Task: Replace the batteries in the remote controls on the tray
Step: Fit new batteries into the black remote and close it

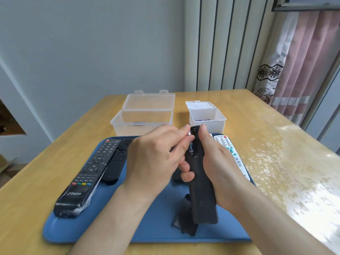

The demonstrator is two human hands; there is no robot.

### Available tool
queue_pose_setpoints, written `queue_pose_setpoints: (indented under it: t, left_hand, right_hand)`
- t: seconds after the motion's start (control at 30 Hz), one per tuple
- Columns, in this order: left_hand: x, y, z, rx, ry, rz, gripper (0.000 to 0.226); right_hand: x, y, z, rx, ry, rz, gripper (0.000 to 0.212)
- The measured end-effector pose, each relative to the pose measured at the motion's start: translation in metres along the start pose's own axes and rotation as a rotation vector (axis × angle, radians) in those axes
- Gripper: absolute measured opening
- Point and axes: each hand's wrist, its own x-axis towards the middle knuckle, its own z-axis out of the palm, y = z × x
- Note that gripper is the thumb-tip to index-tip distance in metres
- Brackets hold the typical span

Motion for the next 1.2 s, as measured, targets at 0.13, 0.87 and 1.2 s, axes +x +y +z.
queue_pose_setpoints:
  t: [0.13, 0.87, 1.2]
  left_hand:
    - [0.001, 0.000, 0.000, 0.099, -0.006, 0.021, 0.021]
    - [0.005, 0.012, -0.003, -0.833, -0.127, -0.651, 0.020]
    - [0.005, -0.002, -0.003, -0.820, -0.081, -0.764, 0.015]
  right_hand:
    - [-0.002, -0.002, -0.001, -0.059, 0.011, 0.010, 0.068]
    - [-0.007, -0.010, 0.004, -0.256, -0.125, -0.077, 0.070]
    - [-0.001, -0.005, -0.005, -0.320, -0.266, -0.102, 0.019]
